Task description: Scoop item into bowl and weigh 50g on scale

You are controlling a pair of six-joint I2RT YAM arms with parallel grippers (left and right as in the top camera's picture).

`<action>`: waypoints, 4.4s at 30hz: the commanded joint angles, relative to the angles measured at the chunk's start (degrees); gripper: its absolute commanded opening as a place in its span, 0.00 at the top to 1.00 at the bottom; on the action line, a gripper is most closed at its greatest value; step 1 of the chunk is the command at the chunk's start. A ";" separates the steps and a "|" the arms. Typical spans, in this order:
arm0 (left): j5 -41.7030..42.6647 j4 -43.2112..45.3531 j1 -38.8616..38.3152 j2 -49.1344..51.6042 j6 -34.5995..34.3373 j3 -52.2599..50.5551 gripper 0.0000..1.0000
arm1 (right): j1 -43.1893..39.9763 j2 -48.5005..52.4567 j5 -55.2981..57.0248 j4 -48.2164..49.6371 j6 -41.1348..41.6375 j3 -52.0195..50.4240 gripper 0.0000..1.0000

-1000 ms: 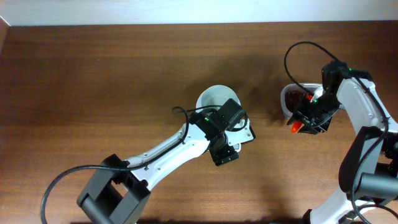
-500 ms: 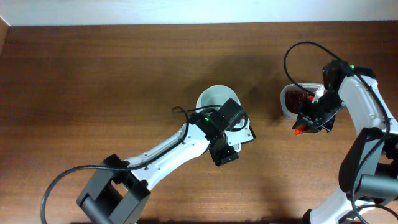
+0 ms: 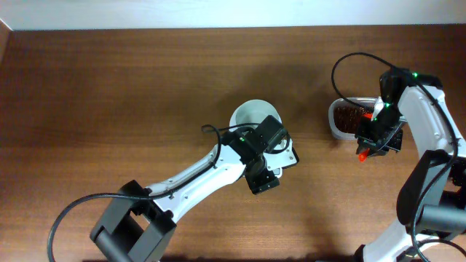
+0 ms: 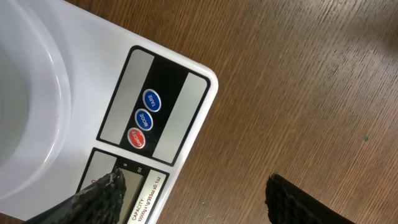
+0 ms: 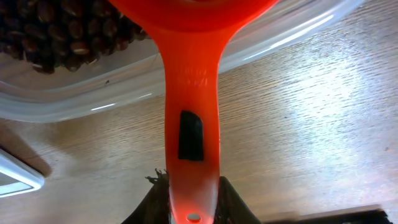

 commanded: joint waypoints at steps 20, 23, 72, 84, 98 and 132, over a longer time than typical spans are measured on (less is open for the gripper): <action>-0.22 -0.04 -0.13 0.42 0.72 0.11 0.25 | -17.68 -25.46 -17.86 1.90 4.55 0.79 0.08; -0.24 0.35 -0.11 0.42 0.72 0.11 0.25 | -19.63 -37.24 -18.03 11.50 10.51 -14.73 0.04; -6.16 1.62 -0.17 6.27 2.67 0.09 0.38 | -4.09 -35.76 -16.37 70.84 41.64 -54.60 0.64; -6.19 1.53 -0.17 6.27 2.67 0.09 0.38 | -4.09 -37.57 -17.75 63.47 38.93 -51.69 0.96; -6.19 1.53 -0.17 6.27 2.67 0.09 0.38 | -4.09 -36.87 -16.87 39.60 11.91 -32.94 0.96; -6.16 1.64 -0.15 6.27 2.67 0.09 0.39 | 16.48 -14.27 28.48 20.72 -6.51 -16.39 0.96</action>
